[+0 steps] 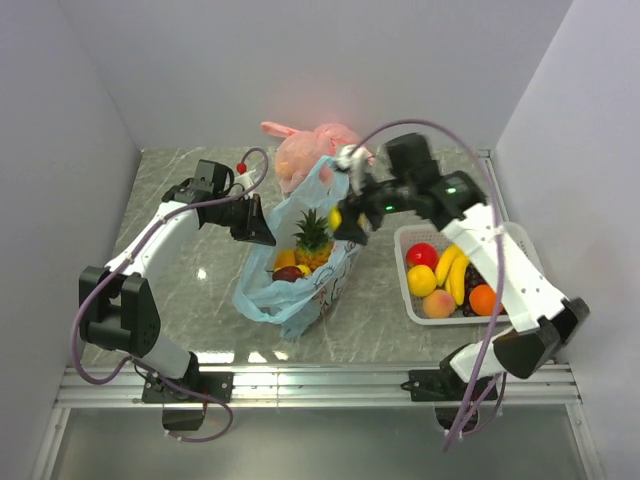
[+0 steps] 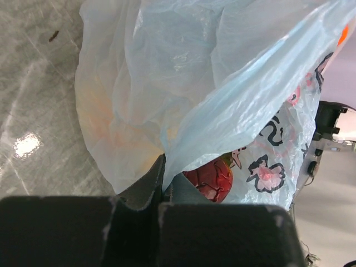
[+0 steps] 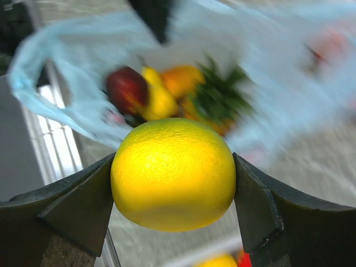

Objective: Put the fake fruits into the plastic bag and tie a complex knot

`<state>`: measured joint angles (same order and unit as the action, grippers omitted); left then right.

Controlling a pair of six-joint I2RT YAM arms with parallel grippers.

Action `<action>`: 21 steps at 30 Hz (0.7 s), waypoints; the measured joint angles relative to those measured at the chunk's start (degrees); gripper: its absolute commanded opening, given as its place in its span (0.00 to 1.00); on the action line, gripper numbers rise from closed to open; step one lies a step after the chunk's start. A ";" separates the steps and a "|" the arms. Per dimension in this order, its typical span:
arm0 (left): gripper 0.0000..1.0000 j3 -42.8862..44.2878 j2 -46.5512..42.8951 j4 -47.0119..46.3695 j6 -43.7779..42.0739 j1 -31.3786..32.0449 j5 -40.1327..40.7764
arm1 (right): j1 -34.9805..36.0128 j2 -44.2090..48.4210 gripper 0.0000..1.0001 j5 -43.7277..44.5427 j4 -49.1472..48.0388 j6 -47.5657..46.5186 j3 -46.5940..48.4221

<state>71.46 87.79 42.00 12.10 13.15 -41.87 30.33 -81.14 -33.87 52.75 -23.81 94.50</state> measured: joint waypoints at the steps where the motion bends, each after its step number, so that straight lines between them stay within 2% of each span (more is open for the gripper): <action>1: 0.00 0.22 0.00 0.07 -0.37 -0.02 0.13 | 2.95 -1.20 0.62 0.50 -1.53 0.63 -0.11; 2: 0.01 0.42 0.00 0.11 -0.52 -0.09 0.17 | 5.55 -2.23 0.78 1.66 -3.39 1.22 -0.61; 4: 0.00 0.70 0.02 0.37 -0.74 -0.15 0.15 | 9.03 -3.69 0.96 4.07 -7.23 2.14 -2.84; 5: 0.01 0.87 0.02 0.61 -0.85 -0.24 0.13 | 10.71 -4.59 0.99 5.55 -8.48 2.62 -4.09; 8: 0.02 1.29 0.13 1.01 -1.14 -0.39 0.07 | 13.62 -7.98 0.99 9.22 -10.29 3.80 -4.92; 12: 0.03 1.95 0.35 2.29 -2.38 -0.48 -0.20 | 12.59 -8.94 1.00 11.72 -12.09 5.44 -4.76; 21: 0.03 3.67 1.33 3.85 -5.27 -0.61 -0.76 | -2.43 -3.26 1.00 13.29 -20.20 11.58 0.76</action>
<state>75.13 89.12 45.84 6.83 12.53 -42.63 27.90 -84.40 -20.58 32.56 -12.23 95.26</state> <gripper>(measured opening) 0.031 0.994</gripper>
